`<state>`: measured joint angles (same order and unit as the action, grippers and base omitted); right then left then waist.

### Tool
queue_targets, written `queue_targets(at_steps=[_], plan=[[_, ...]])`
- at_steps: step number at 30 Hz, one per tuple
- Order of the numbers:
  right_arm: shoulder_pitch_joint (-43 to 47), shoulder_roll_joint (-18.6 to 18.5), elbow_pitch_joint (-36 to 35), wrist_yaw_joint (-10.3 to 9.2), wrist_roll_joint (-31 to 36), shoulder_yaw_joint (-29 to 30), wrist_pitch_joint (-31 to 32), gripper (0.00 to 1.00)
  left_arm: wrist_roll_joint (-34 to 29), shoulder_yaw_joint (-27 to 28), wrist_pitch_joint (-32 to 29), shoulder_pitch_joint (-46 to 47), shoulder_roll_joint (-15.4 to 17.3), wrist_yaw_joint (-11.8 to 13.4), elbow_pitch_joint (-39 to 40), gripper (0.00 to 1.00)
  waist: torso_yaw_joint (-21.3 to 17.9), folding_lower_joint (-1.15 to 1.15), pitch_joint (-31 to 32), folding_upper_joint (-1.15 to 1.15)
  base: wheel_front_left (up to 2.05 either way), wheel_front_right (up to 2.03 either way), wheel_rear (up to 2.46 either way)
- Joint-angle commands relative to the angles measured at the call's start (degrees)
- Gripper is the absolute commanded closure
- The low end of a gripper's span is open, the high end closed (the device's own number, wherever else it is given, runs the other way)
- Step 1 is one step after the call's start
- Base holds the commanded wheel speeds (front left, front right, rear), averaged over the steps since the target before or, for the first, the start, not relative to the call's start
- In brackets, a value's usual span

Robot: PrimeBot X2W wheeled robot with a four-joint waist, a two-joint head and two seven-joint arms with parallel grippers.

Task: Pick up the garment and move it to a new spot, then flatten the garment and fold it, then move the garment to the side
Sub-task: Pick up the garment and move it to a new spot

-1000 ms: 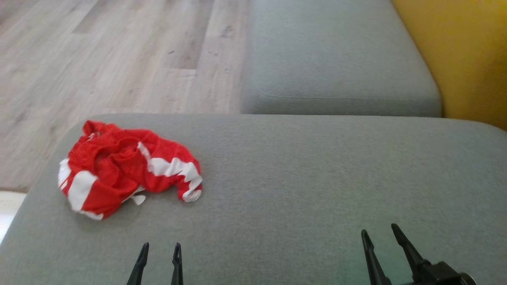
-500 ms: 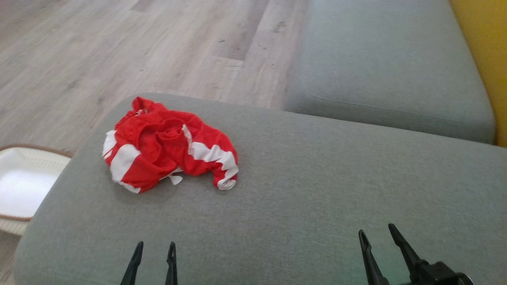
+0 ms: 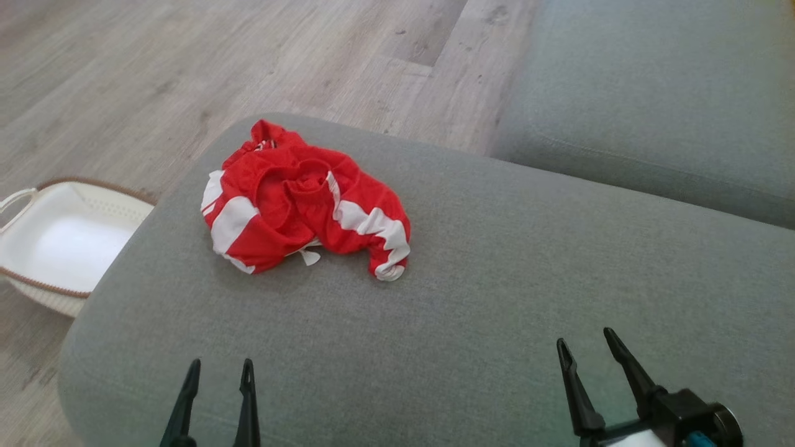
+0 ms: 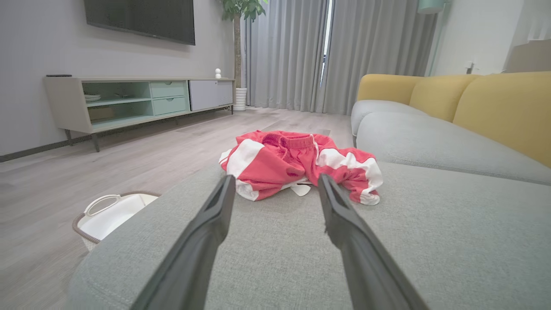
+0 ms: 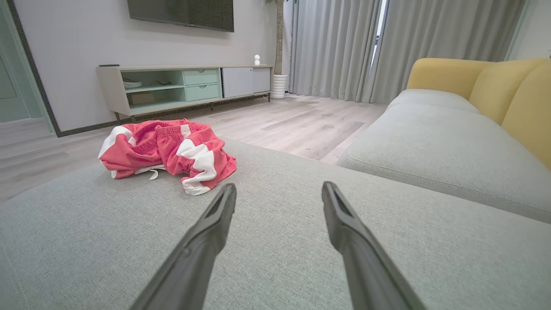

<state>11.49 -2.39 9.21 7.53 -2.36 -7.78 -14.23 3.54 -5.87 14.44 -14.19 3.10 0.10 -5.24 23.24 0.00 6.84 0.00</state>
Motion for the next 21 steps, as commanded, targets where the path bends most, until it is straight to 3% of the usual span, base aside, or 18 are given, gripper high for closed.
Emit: queue_targets(at_steps=[1, 10, 16, 21], plan=[[-3.6, -0.5, -1.4, -0.04, 0.4, -1.2, -0.8, 0.00, 0.4, 1.6, 0.6, 3.0, -0.2, 0.8, 2.2, 0.00, 0.6, 0.00, -0.6, 0.00, 0.00, 0.00, 0.00], [-3.7, -0.5, -1.2, -0.04, 1.4, -0.8, -0.8, 0.00, -0.4, 1.8, 0.6, 5.1, -0.1, 1.0, 4.8, 0.00, 2.4, 0.00, -2.4, 0.00, 0.00, 0.00, 0.00], [-2.0, -0.5, -2.9, -0.04, 1.8, 1.0, -0.8, 0.00, -1.8, 2.0, 0.6, 11.9, 2.2, -1.6, 9.6, 0.00, 3.6, 0.00, -4.8, 0.00, 0.00, 0.00, 0.00], [-2.4, -0.5, -3.5, -0.04, 4.4, 1.1, -0.8, 0.00, -2.9, 1.9, 0.6, 20.4, 5.3, -3.7, 8.0, 0.00, 2.6, 0.00, -8.1, 0.00, 0.00, 0.00, 0.00]])
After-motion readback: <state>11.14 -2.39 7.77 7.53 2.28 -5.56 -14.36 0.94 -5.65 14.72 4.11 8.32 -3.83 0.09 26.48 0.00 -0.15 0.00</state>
